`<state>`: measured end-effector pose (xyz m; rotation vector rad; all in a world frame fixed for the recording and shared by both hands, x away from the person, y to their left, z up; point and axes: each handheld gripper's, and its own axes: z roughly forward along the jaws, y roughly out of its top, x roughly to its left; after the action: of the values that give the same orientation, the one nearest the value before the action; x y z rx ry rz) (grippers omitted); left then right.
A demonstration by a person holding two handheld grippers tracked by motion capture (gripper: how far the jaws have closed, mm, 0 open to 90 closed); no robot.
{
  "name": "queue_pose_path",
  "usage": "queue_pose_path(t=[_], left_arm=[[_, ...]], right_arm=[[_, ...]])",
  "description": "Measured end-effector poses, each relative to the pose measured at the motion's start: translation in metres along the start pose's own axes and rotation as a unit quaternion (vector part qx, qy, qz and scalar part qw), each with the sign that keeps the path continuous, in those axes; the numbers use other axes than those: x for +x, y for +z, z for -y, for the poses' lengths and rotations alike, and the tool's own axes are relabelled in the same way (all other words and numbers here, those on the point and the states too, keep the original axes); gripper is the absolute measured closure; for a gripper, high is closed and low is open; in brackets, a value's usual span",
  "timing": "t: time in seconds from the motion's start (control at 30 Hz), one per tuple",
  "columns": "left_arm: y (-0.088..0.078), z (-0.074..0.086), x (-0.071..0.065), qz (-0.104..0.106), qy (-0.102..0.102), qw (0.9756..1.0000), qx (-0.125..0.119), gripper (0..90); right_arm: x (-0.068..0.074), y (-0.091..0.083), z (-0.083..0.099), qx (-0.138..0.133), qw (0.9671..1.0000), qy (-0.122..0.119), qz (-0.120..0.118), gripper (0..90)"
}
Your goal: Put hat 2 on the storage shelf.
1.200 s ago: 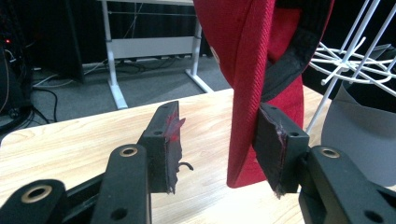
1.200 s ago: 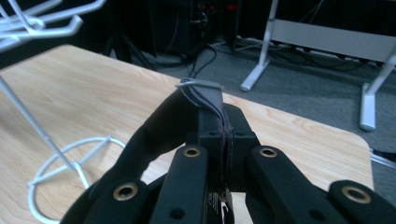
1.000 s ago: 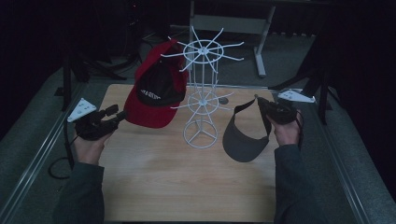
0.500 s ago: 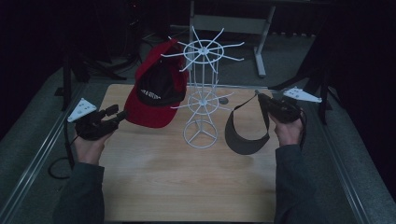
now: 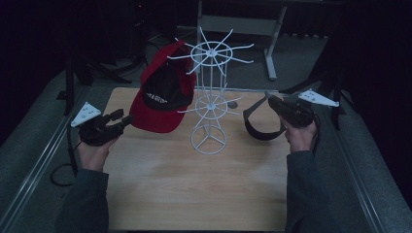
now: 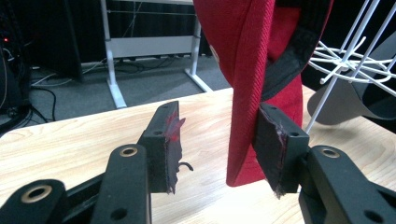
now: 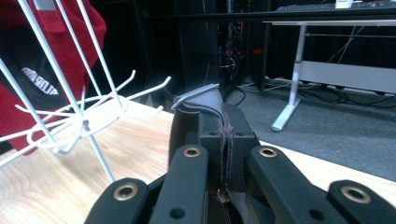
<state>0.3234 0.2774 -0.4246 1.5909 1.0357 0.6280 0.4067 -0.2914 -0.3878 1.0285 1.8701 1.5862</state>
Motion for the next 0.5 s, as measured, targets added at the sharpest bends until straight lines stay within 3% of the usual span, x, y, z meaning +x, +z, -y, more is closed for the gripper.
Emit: queue_pose_path(t=[0.2,0.5], left_arm=[[-0.0002,-0.0003,0.0002,0.001,-0.001,1.0000,0.000,53.1],[0.0009,0.0007,0.0006,0.002,-0.004,1.0000,0.001,53.1]], right_arm=[[-0.0010,-0.0036,-0.0031,-0.009,0.9998,0.015,-0.008,88.3],[0.0074,-0.0096,-0.0081,-0.020,0.9994,0.005,-0.028,88.3]])
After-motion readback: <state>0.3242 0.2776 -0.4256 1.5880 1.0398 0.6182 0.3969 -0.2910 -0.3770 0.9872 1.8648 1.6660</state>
